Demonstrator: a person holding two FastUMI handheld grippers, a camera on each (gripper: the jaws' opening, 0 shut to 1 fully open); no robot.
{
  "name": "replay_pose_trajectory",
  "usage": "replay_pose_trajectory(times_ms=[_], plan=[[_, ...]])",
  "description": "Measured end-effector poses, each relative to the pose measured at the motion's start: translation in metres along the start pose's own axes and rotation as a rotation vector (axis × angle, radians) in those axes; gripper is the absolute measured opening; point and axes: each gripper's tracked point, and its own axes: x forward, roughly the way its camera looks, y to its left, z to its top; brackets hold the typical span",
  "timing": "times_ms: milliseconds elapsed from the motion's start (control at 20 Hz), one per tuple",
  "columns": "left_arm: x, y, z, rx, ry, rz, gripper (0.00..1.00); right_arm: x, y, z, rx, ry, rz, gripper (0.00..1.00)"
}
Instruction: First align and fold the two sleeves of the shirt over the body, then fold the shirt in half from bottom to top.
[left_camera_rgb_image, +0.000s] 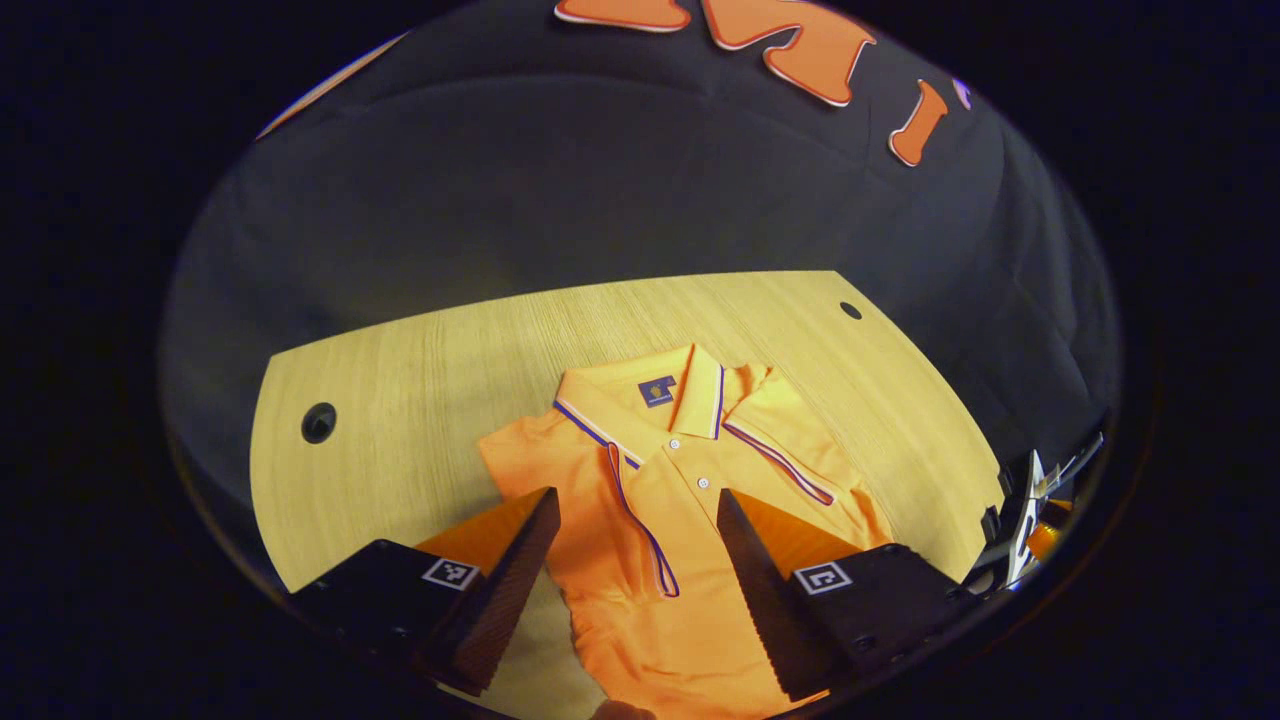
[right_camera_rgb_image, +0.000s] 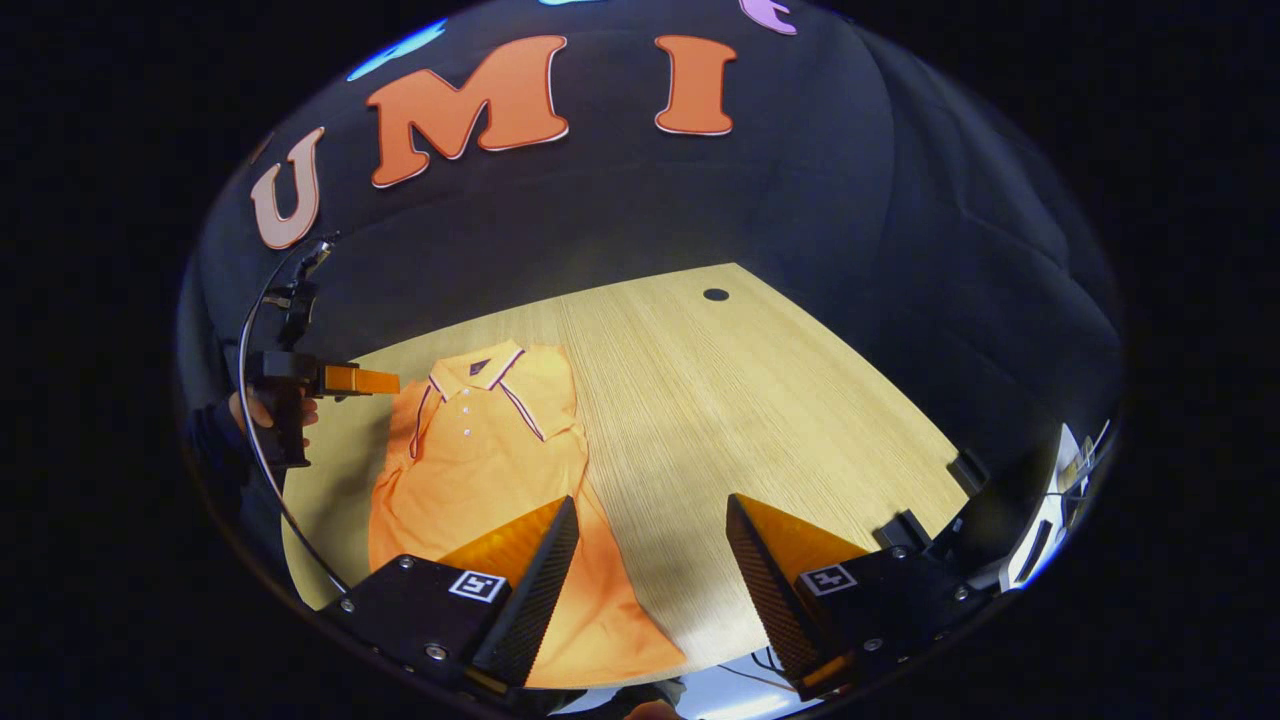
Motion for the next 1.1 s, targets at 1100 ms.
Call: replay_pose_trajectory(times_ms=[1100], plan=[[-0.360, -0.048, -0.027, -0.037, -0.815, 0.591, 0.98, -0.071, 0.043, 0.070, -0.223, -0.533, 0.364, 0.92]])
